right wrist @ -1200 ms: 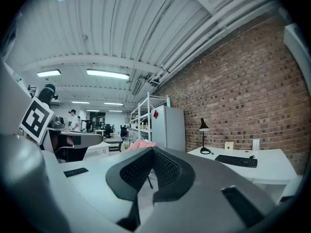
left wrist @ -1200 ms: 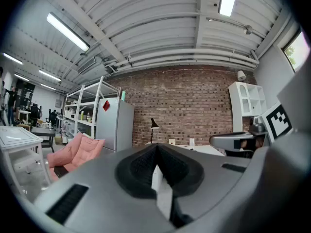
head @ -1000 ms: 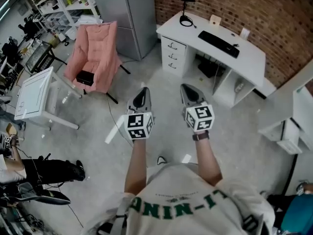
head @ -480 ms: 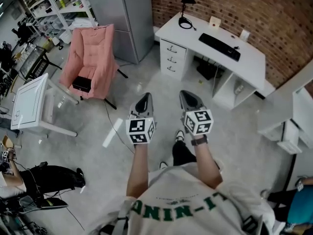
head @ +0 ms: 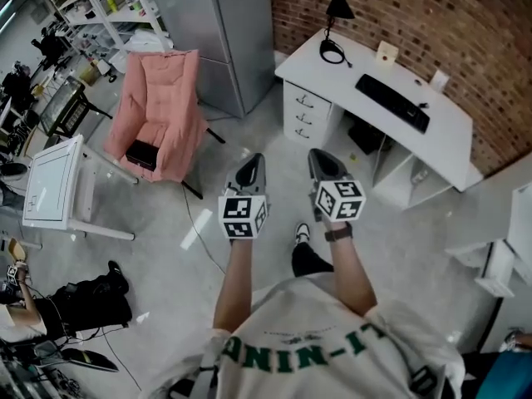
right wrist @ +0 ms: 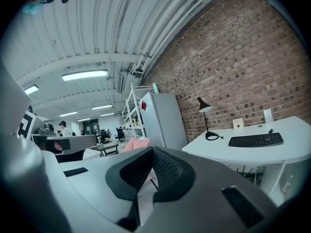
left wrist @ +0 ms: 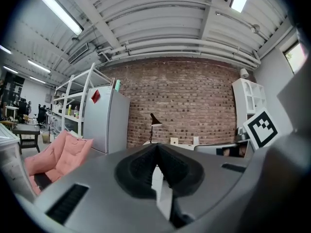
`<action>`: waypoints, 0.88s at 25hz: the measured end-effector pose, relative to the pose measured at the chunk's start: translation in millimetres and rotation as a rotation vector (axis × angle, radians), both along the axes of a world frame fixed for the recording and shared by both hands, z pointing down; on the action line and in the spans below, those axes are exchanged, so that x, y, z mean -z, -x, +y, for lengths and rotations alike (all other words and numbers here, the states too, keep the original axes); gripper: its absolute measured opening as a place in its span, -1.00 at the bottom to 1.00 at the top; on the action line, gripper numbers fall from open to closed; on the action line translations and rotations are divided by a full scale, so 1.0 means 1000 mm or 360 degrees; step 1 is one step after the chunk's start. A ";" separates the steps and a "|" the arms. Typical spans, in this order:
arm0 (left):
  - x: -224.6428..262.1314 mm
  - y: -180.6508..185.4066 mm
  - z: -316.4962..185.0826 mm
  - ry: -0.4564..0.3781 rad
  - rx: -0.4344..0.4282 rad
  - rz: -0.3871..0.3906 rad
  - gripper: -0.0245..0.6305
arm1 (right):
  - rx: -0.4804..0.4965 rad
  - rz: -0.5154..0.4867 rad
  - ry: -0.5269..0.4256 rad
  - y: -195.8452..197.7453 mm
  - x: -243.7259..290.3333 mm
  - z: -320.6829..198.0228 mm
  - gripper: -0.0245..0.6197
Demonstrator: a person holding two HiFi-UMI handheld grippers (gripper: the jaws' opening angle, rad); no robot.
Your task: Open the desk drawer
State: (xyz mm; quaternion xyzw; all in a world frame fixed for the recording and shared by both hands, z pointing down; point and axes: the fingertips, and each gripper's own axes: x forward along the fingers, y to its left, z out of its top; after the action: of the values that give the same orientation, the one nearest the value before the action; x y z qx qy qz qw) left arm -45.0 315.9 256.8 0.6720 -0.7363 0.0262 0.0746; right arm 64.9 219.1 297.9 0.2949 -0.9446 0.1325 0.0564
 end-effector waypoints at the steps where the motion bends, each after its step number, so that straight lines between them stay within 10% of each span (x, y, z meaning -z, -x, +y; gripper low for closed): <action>1: 0.002 0.004 -0.016 0.0003 0.0002 -0.0002 -0.94 | 0.0019 0.0002 -0.0001 0.007 0.002 -0.017 -0.91; 22: -0.042 0.041 -0.296 0.0169 -0.0145 0.0053 -0.94 | -0.0098 -0.0022 0.0187 0.055 -0.038 -0.265 -0.91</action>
State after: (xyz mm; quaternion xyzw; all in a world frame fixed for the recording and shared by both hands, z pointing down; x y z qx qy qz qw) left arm -86.4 19.8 298.7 0.7003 -0.7012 0.0573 0.1211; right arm 9.6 -46.0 335.5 0.3192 -0.9260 0.1914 0.0631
